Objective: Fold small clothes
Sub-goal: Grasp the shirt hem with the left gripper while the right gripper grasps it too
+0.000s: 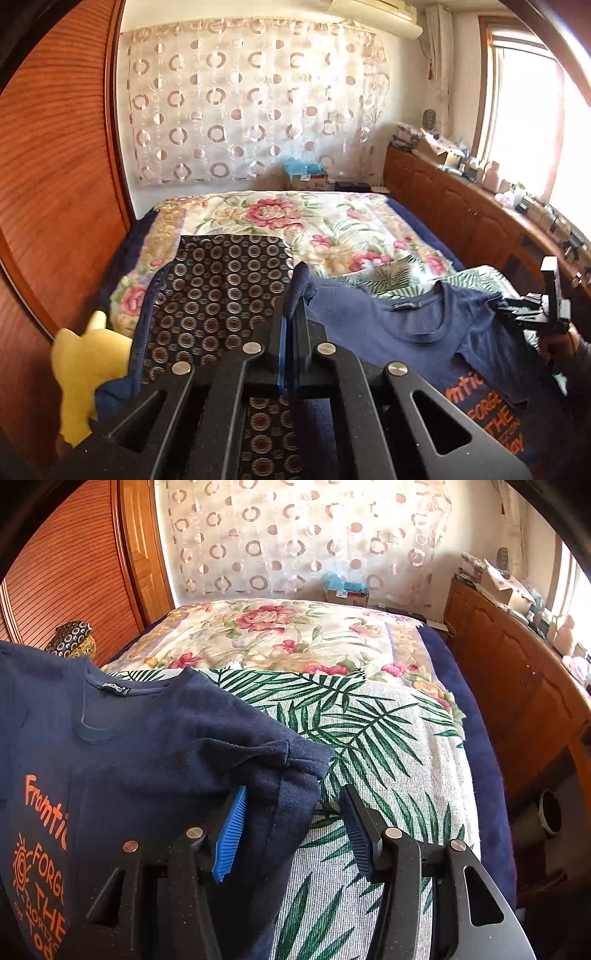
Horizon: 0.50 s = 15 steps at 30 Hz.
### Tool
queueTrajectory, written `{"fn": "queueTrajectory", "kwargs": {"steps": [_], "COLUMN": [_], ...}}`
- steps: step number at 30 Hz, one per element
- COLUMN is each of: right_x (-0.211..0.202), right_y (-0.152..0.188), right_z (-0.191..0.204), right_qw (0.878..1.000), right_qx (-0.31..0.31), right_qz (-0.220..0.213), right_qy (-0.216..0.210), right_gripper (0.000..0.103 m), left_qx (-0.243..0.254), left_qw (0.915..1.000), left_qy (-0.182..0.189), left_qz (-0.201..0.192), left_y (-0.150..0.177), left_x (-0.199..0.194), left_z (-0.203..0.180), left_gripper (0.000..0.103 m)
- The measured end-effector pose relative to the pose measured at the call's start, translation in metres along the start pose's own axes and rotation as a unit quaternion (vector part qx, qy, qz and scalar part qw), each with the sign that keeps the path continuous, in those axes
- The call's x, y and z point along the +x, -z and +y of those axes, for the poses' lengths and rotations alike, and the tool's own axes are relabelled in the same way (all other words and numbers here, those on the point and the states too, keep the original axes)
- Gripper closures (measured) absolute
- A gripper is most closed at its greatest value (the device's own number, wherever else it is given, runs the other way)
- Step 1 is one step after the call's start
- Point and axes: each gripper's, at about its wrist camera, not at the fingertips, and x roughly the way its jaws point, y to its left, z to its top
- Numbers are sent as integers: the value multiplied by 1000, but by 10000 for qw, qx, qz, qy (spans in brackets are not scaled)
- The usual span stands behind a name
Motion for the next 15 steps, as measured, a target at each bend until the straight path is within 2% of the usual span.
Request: {"fn": "queueTrajectory", "kwargs": {"steps": [13, 15], "right_x": [10, 9], "right_y": [-13, -13], "right_z": [3, 6], "right_qw": [9998, 9997], "right_qx": [-127, -186], "right_qz": [129, 117], "right_qy": [-9, -90], "right_gripper": [48, 59], "left_qx": [-12, -37], "left_qw": [9997, 9996], "left_qy": [215, 258], "left_qz": [153, 143], "left_y": [15, 19], "left_x": [3, 1], "left_z": [-7, -9], "left_gripper": [100, 100]}}
